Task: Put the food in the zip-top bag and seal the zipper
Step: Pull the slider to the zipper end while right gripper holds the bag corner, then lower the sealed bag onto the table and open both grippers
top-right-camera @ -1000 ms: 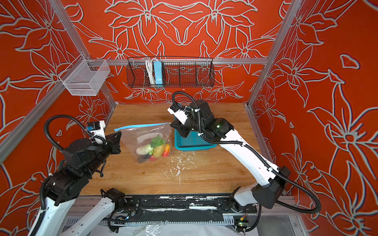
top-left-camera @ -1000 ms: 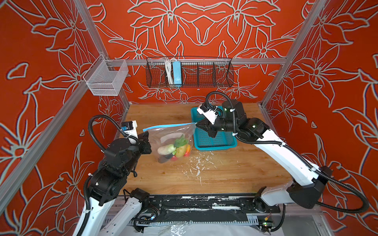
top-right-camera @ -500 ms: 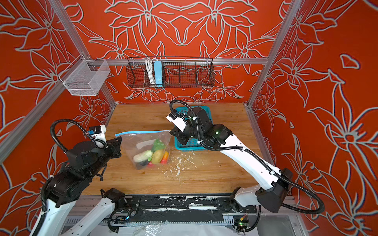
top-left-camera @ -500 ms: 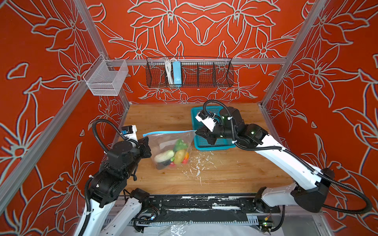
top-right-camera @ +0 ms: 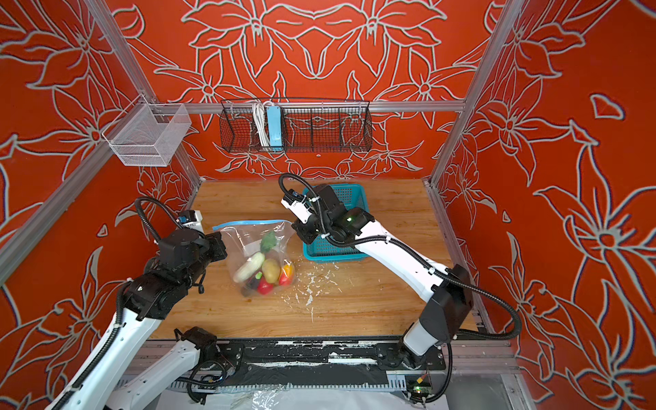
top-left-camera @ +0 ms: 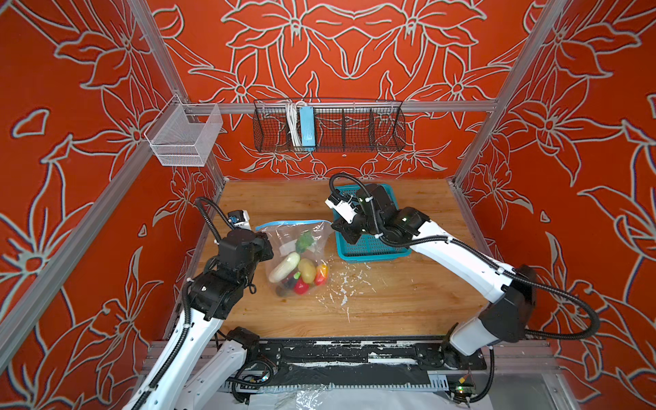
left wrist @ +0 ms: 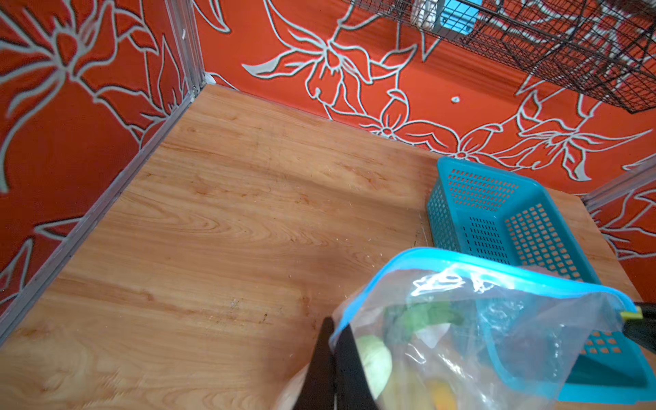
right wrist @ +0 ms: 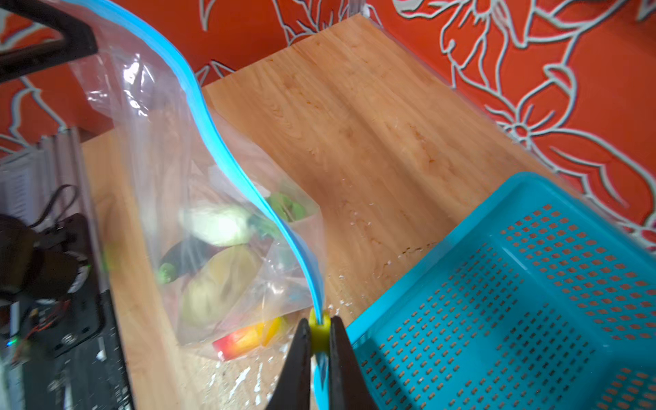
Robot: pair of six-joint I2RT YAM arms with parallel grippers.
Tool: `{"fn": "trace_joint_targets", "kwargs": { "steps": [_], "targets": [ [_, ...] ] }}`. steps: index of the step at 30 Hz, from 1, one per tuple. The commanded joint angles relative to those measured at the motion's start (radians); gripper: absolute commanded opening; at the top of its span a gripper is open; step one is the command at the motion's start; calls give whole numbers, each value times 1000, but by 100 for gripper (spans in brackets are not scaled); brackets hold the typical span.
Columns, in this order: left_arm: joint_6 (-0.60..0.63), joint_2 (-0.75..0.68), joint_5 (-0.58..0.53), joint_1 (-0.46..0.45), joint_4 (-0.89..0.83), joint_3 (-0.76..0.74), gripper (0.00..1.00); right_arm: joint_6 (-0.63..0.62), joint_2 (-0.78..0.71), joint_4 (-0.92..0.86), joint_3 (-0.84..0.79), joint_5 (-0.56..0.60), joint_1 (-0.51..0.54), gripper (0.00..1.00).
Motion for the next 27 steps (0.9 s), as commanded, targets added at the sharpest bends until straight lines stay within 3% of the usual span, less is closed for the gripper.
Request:
{"fn": "trace_joint_targets", "kwargs": {
  "steps": [1,15,27],
  "targets": [
    [21,53,-49,24,94,17,0,-38,52,26,74,57,-5,0],
    [-12,314,204,293,292,11,0,-28,307,94,258,5,-98,0],
    [-40,599,254,364,445,61,0,-66,600,55,522,-40,-154,0]
  ]
}}
